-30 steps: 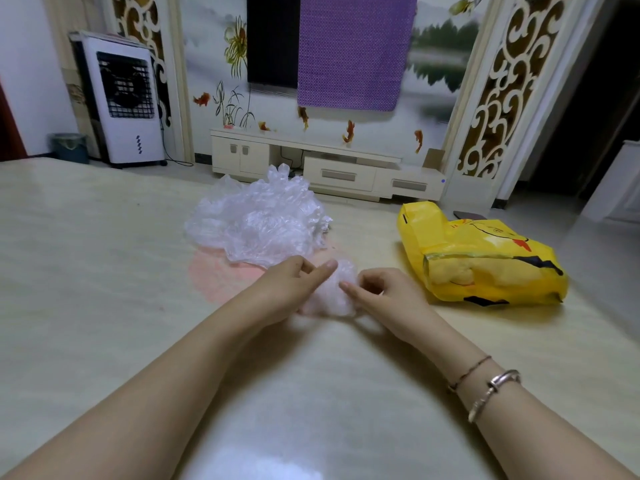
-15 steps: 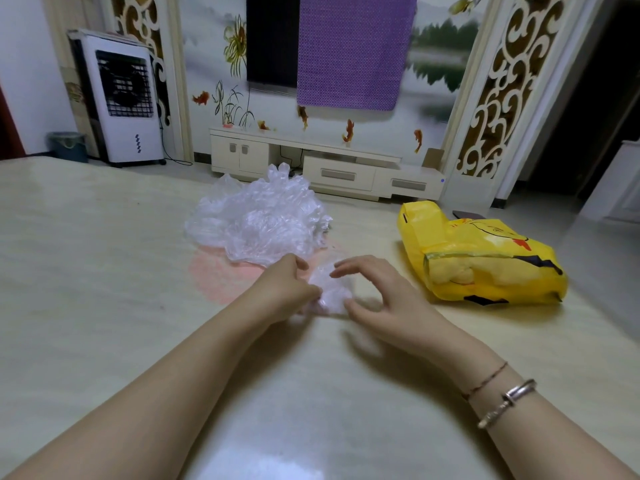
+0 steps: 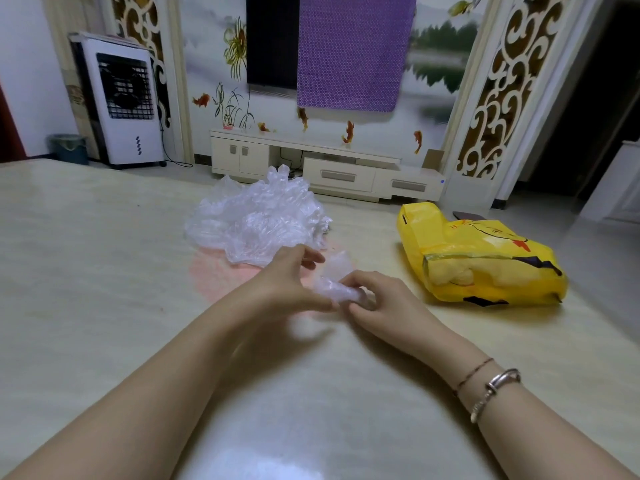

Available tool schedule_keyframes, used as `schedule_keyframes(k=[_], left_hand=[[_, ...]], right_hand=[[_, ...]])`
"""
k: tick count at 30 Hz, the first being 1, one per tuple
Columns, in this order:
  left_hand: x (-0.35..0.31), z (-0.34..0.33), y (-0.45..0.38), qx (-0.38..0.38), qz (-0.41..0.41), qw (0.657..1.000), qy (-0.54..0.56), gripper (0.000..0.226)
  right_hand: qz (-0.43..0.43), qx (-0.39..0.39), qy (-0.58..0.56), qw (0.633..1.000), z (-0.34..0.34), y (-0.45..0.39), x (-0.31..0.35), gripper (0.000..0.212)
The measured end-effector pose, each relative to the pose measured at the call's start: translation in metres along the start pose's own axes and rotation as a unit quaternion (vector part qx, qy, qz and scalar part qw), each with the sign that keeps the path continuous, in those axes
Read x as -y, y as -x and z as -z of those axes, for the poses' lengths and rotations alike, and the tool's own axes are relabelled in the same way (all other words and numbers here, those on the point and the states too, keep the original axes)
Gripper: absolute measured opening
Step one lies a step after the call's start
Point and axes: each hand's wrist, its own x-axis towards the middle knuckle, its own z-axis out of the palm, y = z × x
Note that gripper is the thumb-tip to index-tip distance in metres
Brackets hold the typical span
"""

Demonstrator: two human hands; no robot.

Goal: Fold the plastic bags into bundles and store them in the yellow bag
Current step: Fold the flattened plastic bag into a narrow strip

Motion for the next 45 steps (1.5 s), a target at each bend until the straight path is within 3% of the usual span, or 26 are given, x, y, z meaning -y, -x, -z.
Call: schedule_keyframes(k=[3, 7, 11, 19, 24, 32, 37, 40, 42, 45], left_hand=[[0.004, -0.007, -0.003, 0.014, -0.026, 0.999, -0.011, 0.043], [0.007, -0.011, -0.008, -0.002, -0.003, 0.999, 0.047, 0.011], [0.008, -0.012, -0.008, 0.023, 0.071, 0.993, 0.087, 0.015], [0.009, -0.016, -0.016, 0.007, 0.135, 0.989, 0.068, 0.017], [0.009, -0.019, -0.018, -0.003, 0.138, 0.989, 0.055, 0.019], [0.003, -0.019, -0.006, -0.025, 0.096, 0.989, 0.108, 0.026], [-0.004, -0.03, -0.006, -0.075, 0.038, 0.987, 0.14, 0.019], [-0.015, -0.042, -0.012, -0.049, 0.029, 0.991, 0.117, 0.016], [-0.026, -0.054, -0.016, -0.019, 0.036, 0.996, 0.083, 0.026], [-0.039, -0.076, -0.027, 0.005, 0.033, 0.998, 0.052, 0.041]], right_hand=[[-0.014, -0.005, -0.065, 0.998, 0.002, 0.001, -0.003, 0.021], [-0.075, -0.011, -0.165, 0.983, 0.009, 0.001, -0.002, 0.02], [-0.109, -0.042, -0.239, 0.964, 0.009, -0.005, -0.001, 0.018], [-0.139, -0.094, -0.085, 0.982, -0.006, -0.02, -0.014, 0.025], [-0.163, -0.045, 0.011, 0.986, -0.007, -0.022, -0.014, 0.019], [-0.18, -0.035, -0.213, 0.96, 0.017, -0.013, -0.012, 0.022], [-0.226, 0.113, -0.27, 0.929, 0.057, 0.007, -0.018, 0.019], [-0.217, 0.172, -0.281, 0.919, 0.088, 0.02, -0.03, 0.016], [-0.245, 0.136, -0.289, 0.915, 0.102, 0.027, -0.045, 0.019], [-0.323, -0.003, -0.35, 0.879, 0.112, 0.03, -0.066, 0.019]])
